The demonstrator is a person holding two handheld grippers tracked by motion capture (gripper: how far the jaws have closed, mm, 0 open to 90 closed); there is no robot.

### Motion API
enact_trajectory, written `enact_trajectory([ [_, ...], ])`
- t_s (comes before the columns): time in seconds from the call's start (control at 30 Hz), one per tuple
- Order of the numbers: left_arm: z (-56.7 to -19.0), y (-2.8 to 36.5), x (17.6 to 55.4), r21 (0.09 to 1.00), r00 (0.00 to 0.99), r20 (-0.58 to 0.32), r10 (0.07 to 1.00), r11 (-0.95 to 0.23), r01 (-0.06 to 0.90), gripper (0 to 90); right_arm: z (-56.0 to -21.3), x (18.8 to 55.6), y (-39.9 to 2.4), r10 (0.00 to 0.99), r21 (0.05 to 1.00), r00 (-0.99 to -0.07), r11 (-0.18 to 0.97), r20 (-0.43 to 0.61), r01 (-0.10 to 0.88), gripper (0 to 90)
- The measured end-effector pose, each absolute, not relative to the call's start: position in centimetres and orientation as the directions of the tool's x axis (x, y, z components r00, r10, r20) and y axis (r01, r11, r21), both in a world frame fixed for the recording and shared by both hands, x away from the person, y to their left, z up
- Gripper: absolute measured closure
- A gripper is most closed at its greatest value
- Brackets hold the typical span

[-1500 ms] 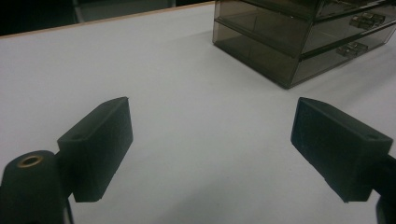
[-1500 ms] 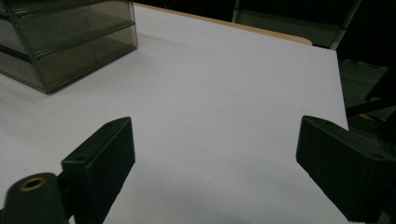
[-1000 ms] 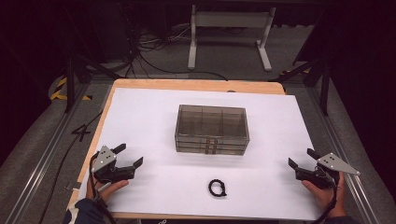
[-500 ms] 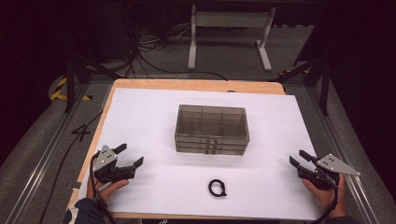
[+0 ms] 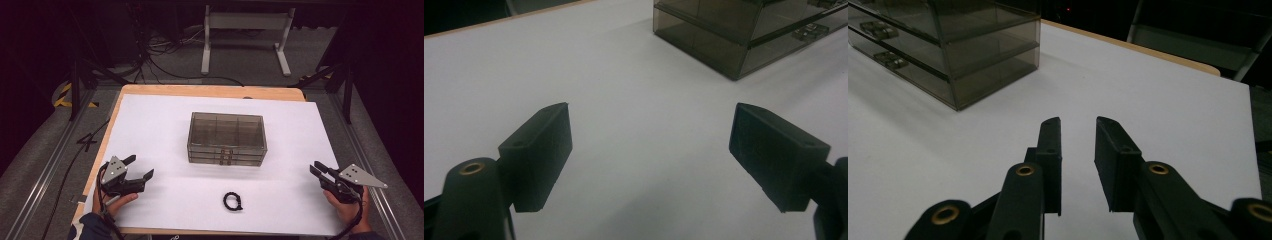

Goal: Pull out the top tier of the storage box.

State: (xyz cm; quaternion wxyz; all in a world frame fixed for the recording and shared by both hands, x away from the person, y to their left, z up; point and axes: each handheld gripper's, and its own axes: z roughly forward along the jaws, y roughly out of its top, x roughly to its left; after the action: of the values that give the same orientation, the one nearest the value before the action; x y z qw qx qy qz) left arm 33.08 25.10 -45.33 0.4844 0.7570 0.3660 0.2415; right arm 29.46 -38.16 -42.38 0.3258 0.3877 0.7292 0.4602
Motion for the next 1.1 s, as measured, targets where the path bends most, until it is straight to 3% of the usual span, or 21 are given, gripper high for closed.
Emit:
enact_trajectory([
  [0.3, -43.2, 24.2, 32.3, 0.944, 0.638, 0.000, 0.770, -0.211, 0.255, 21.8, -40.5, 29.8, -37.0, 0.834, 0.933, -0.540, 0.277, -0.115, 0.229, 86.3],
  [0.67, -42.1, 22.2, 32.2, 0.951, 0.673, 0.029, 0.739, -0.229, 0.210, 22.4, -37.8, 31.1, -34.5, 0.802, 0.948, -0.582, 0.276, -0.136, 0.159, 89.8],
  [1.1, -41.1, 18.7, 32.6, 0.946, 0.723, 0.086, 0.686, -0.284, 0.157, 22.8, -36.2, 34.5, -28.1, 0.742, 0.944, -0.650, 0.310, -0.167, 0.111, 90.0],
])
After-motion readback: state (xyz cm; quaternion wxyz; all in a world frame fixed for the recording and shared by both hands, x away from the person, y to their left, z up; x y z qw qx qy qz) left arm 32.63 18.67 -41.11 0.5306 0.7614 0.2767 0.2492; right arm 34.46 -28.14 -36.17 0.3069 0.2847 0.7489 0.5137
